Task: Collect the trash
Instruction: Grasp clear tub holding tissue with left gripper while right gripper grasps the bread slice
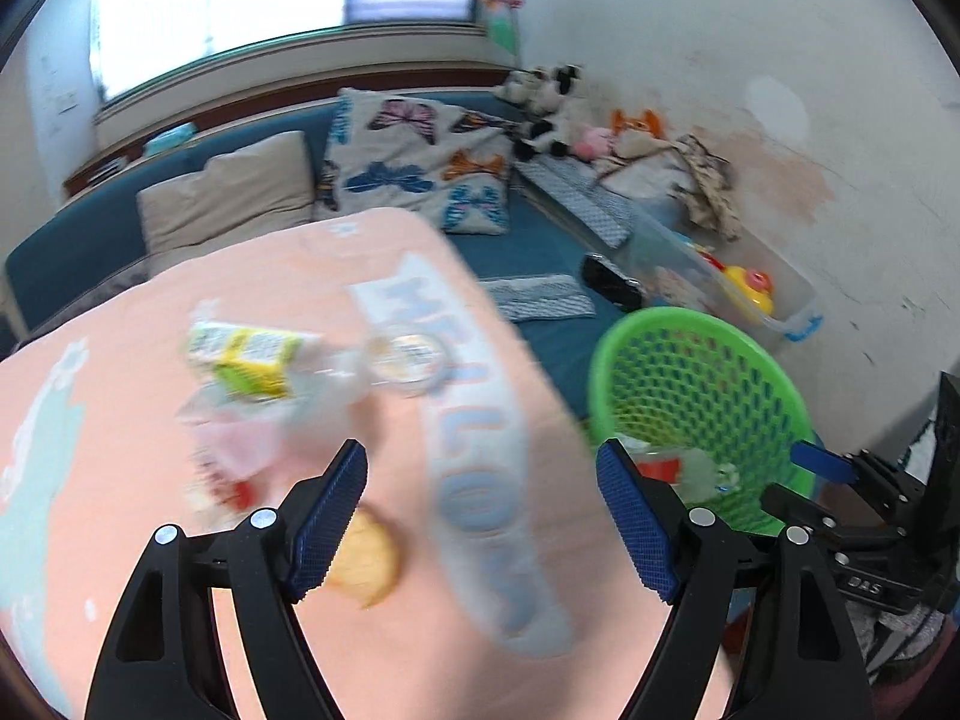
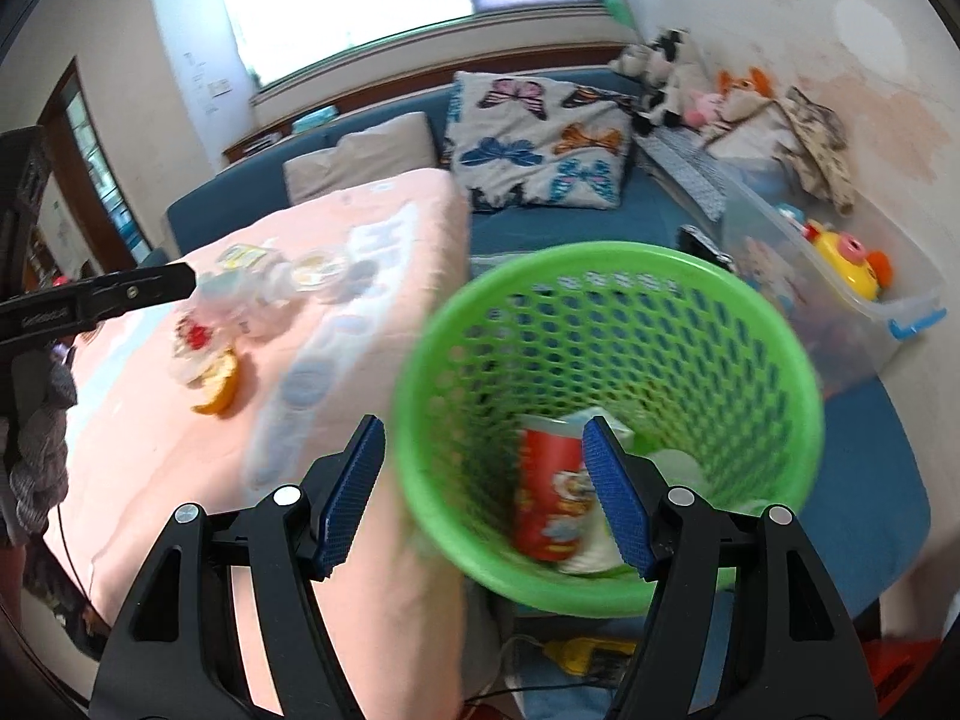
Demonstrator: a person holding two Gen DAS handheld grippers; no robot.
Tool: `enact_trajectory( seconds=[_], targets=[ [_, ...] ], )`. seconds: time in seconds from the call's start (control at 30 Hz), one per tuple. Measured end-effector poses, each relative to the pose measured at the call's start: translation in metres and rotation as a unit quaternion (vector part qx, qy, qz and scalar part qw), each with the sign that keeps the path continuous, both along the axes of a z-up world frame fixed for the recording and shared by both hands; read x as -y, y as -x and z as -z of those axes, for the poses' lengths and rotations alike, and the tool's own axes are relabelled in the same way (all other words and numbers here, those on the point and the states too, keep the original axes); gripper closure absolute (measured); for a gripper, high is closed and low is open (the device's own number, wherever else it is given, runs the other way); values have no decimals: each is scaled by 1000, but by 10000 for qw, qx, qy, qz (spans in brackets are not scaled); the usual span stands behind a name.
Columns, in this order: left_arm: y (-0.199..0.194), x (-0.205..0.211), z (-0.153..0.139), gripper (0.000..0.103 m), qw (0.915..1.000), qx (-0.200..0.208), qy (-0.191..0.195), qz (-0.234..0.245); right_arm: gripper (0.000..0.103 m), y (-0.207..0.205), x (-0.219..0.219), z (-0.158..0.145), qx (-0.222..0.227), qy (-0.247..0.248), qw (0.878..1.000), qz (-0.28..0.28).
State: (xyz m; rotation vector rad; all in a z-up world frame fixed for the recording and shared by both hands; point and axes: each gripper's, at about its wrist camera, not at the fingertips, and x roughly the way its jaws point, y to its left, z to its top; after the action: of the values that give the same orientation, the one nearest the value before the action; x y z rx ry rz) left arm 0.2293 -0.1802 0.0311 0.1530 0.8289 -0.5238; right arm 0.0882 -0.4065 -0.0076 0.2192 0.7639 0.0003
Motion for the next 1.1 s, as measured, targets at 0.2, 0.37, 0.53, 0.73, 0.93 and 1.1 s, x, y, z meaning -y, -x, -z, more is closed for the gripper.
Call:
enact_trajectory(
  seconds=[0.2,0.37,0.53,0.73,0.93,1.1],
  targets=[
    [-15,-59,2,27,9984,8,-57,-558,34,-15,-42,-1,-24,30,9989,-467],
    [-24,-101,8,31,9956,-54,-108,-929,34,-33,-82,1,-87,24,9961,-877],
    [-32,-134,20,35,9932,-144,-159,-1147,34,-47,-117,5,-167,64,9922,-1234],
    [-36,-158,31,37,9911,-257,-159,-1294,34,-70,-158,14,-283,129,9862,-1628],
    [-44,-172,39,37,9899,-339,-122,-1371,34,-93,-186,26,-398,218,9815,-1860],
    [-49,-178,45,38,9898,-408,-72,-1360,34,-113,-200,40,-512,228,9792,-1951]
  ],
)
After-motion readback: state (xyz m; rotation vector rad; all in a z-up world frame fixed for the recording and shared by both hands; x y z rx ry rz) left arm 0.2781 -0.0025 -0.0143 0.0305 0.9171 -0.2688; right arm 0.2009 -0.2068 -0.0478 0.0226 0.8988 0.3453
